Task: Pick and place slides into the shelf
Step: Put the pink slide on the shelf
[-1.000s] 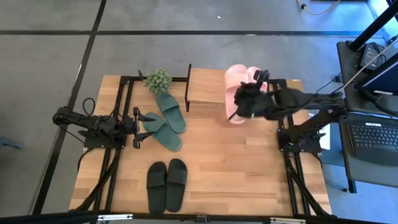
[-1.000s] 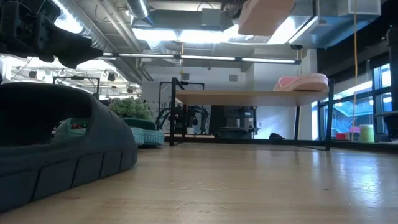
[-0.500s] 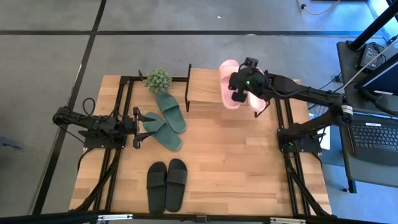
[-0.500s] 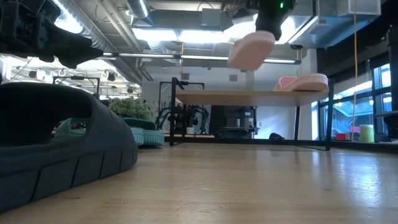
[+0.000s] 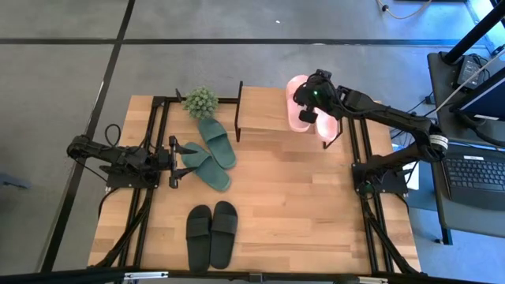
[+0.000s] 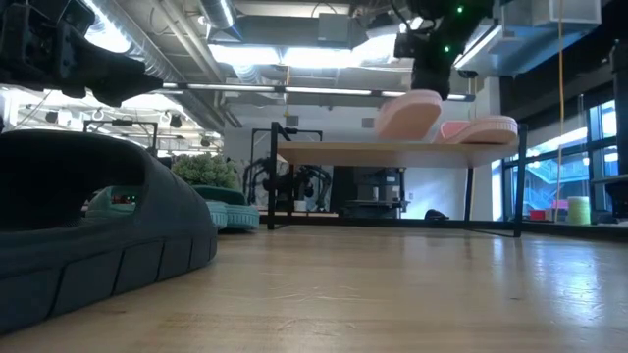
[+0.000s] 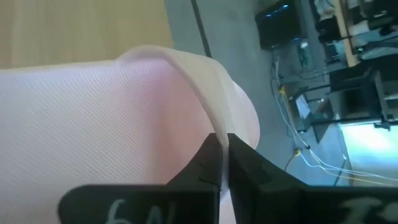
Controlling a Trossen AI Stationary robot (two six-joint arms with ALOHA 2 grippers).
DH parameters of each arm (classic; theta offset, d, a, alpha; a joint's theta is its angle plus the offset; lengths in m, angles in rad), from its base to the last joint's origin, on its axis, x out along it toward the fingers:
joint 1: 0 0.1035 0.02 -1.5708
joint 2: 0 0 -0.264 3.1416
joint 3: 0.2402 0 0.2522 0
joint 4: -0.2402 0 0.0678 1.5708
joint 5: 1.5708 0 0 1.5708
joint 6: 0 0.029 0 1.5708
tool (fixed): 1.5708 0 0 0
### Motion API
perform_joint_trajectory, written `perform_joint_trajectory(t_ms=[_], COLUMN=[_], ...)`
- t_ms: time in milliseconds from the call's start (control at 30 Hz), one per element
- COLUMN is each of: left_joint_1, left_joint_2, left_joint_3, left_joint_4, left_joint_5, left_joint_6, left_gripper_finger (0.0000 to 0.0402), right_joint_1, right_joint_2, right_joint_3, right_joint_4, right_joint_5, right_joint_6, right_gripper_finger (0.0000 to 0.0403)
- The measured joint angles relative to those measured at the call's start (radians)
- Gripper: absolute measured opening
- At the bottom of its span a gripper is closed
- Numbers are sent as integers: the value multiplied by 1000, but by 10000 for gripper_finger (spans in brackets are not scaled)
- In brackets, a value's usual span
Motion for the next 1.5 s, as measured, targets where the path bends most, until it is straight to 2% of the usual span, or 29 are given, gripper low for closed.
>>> perform_joint_trajectory(t_ms=[133,733,1000,1333,1500], left_joint_1=[0,0,0,0,0], left_joint_2=[0,0,0,0,0], left_joint_3=[0,0,0,0,0], left_joint_4=[0,0,0,0,0], left_joint_5=[0,0,0,0,0], left_joint_6=[1,0,-1,-1,-1], left_gripper_finger=[263,263,263,263,263], right_joint_1=[-30,-50,-49,-49,-49], right_joint_2=[0,0,0,0,0], right_joint_3=[-9,-105,-105,-105,-105], right_joint_4=[0,40,36,-8,-28], right_joint_5=[-55,-55,-34,13,15], right_joint_6=[-10,-32,-31,-32,-23], right_gripper_finger=[13,13,77,85,111])
